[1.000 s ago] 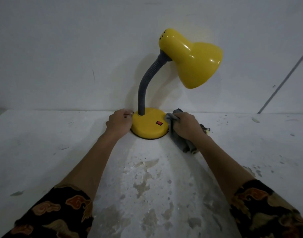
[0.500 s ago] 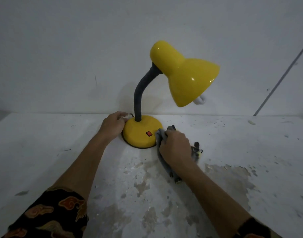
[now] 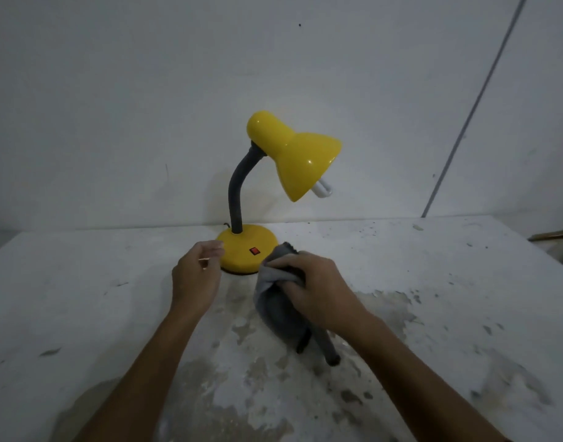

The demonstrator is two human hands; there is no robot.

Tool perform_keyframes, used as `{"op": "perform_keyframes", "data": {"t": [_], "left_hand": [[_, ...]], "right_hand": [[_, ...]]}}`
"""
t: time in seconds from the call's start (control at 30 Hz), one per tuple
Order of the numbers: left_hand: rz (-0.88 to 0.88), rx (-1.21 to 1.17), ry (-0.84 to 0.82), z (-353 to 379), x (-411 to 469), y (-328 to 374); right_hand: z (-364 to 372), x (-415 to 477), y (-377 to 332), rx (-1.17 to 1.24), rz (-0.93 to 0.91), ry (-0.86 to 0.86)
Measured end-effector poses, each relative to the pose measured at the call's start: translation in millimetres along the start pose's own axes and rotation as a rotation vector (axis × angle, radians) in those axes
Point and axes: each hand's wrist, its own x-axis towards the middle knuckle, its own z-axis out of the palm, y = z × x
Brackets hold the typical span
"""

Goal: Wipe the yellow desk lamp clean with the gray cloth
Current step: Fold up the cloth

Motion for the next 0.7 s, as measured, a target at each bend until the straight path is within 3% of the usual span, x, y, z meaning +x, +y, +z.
{"op": "perform_keyframes", "data": {"t": [0.07, 0.17, 0.3, 0.4, 0.5, 0.6, 0.7], "left_hand": [[0.001, -0.028, -0.088, 0, -17, 14], [0.029, -0.092, -0.352, 2, -43, 46], [0.111, -0.286, -0.653, 8, -74, 90], [0.221, -0.262, -0.685, 17, -84, 104], [0.268, -0.241, -0.577, 26, -88, 113], [0.185, -0.281, -0.489, 27, -88, 120], [0.094, -0.335, -0.522, 24, -89, 124]], "right_hand": [[-25, -9, -7, 0.043, 0.021, 0.084], [-58, -18, -10, 0.142, 0.003, 0.191], [-89, -26, -11, 0.339, 0.051, 0.164], [-98, -34, -11, 0.408, 0.07, 0.145], [-100, -38, -9, 0.378, 0.107, 0.11], [-105, -41, -10, 0.391, 0.148, 0.119], [-111, -45, -10, 0.387, 0.167, 0.026]]}}
